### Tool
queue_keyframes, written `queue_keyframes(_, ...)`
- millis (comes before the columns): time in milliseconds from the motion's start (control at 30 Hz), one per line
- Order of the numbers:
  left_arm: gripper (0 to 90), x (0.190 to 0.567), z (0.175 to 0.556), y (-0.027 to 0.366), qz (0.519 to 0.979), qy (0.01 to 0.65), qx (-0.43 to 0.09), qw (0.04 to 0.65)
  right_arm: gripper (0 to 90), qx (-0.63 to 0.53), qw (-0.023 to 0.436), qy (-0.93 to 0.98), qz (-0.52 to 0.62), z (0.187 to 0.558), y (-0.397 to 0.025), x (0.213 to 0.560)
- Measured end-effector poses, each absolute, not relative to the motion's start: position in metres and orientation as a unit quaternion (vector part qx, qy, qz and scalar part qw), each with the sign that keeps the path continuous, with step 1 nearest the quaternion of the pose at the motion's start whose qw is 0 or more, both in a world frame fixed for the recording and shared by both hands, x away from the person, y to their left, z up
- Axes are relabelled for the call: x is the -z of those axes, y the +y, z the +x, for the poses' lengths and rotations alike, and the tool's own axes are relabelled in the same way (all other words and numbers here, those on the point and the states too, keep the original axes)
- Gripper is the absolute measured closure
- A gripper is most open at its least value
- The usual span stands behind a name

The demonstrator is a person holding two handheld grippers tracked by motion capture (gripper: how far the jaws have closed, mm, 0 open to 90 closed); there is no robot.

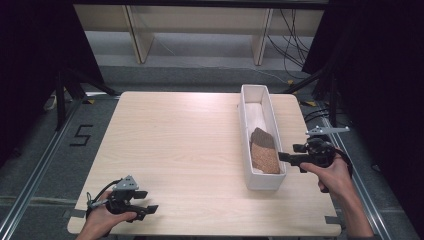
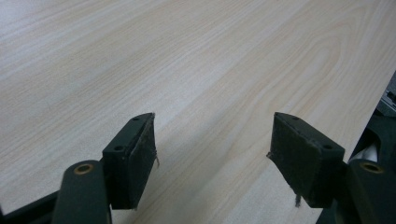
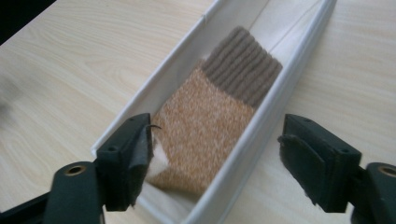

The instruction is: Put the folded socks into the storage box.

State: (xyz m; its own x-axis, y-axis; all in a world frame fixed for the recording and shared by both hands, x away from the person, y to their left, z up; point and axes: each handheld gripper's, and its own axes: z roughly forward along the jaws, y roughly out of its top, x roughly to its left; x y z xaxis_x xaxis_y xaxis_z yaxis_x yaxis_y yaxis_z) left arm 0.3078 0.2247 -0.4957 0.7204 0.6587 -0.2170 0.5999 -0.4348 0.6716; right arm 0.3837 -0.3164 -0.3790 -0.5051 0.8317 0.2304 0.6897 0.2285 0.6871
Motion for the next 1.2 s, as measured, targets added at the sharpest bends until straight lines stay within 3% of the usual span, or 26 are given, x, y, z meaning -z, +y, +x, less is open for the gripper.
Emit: queue_keyframes(1200, 28.4, 0.496, 0.307, 0.224, 0.842, 0.376, -0.051, 0.384, 18.2, -0.395, 0.11, 0.775, 0.481, 0.305, -0.331, 0.405)
